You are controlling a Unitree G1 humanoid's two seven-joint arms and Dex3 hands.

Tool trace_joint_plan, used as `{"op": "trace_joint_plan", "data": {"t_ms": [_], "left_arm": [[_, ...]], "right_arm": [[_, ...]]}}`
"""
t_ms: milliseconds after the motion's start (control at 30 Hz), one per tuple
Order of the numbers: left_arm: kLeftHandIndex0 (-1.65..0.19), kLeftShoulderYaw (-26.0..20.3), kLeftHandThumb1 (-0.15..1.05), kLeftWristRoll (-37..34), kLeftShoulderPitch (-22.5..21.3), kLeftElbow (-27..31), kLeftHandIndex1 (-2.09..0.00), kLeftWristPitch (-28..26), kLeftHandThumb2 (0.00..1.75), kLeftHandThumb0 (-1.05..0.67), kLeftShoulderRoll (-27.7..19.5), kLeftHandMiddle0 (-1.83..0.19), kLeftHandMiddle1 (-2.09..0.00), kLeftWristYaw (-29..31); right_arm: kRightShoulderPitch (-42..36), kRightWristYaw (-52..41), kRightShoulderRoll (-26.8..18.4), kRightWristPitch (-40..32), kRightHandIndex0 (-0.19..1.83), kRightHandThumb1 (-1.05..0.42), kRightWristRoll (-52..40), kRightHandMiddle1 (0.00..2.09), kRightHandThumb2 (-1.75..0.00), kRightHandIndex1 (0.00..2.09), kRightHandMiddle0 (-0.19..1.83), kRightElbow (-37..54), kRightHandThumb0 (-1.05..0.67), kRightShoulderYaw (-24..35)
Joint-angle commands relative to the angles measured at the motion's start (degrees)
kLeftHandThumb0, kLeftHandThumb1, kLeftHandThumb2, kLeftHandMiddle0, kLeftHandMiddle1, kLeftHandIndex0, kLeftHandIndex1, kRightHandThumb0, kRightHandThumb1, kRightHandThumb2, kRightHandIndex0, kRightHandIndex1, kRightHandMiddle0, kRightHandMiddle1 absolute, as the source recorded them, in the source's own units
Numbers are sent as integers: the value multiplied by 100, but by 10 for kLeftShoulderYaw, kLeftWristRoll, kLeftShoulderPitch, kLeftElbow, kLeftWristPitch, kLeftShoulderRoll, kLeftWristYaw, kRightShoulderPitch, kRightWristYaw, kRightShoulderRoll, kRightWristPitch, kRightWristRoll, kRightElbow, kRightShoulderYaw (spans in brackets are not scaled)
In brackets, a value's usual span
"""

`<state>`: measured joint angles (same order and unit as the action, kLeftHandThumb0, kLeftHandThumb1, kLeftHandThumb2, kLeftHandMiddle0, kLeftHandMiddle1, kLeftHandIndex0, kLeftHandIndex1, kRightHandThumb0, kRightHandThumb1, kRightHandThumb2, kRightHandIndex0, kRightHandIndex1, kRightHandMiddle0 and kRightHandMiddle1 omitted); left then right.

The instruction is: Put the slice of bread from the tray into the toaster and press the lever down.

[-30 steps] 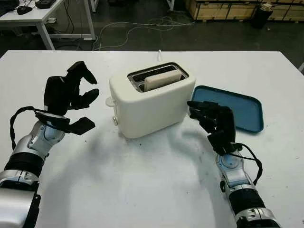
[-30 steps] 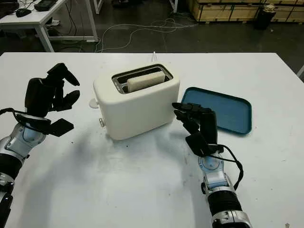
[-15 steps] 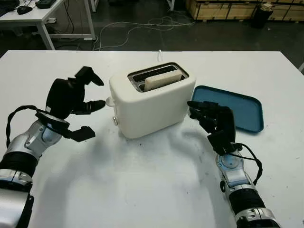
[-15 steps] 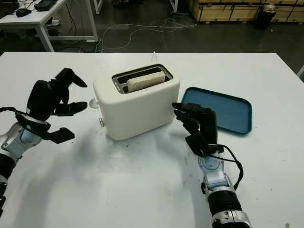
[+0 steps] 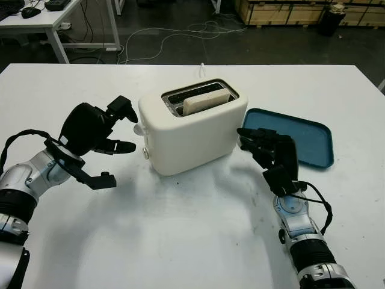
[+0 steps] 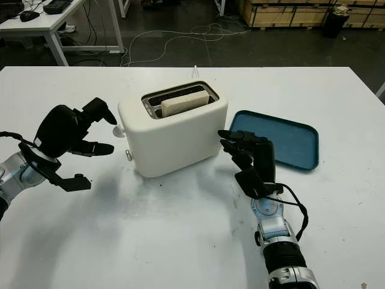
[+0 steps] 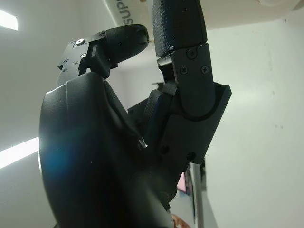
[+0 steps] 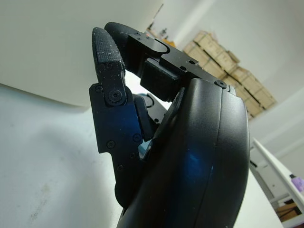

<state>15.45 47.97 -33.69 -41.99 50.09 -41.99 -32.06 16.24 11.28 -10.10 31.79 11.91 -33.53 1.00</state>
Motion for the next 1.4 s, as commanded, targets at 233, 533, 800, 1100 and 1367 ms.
{"op": "trace_joint_plan", "data": {"t_ms": [233, 533, 800, 1100, 1367], "left_arm": [[-8, 8, 92, 7, -6, 12, -175, 15, 60, -102, -22, -157, -175, 9], [-8, 1, 92, -8, -11, 14, -175, 31, 61, -102, -23, -157, -175, 42], [-11, 2, 92, -23, -22, 5, -175, 48, 58, -103, -19, -157, -175, 75], [-13, 2, 92, -37, -30, 4, -175, 48, 55, -103, -15, -157, -175, 116], [-18, 6, 92, -47, -37, -1, -175, 48, 53, -105, -12, -157, -175, 143]], "right_arm": [[0, 4, -1, -2, 98, -92, 1, 0, -3, 92, 120, -2, -52, 2], [-1, 6, -2, -6, 98, -92, 4, 0, -3, 92, 120, 0, -52, 2], [-1, 2, 0, -5, 98, -92, -2, 0, -2, 92, 120, 0, -51, 3], [1, 3, -2, -7, 98, -92, 0, 0, -3, 93, 120, 2, -51, 2], [4, 2, -2, -2, 98, -92, -2, 0, -3, 94, 120, -3, -51, 3]]}}
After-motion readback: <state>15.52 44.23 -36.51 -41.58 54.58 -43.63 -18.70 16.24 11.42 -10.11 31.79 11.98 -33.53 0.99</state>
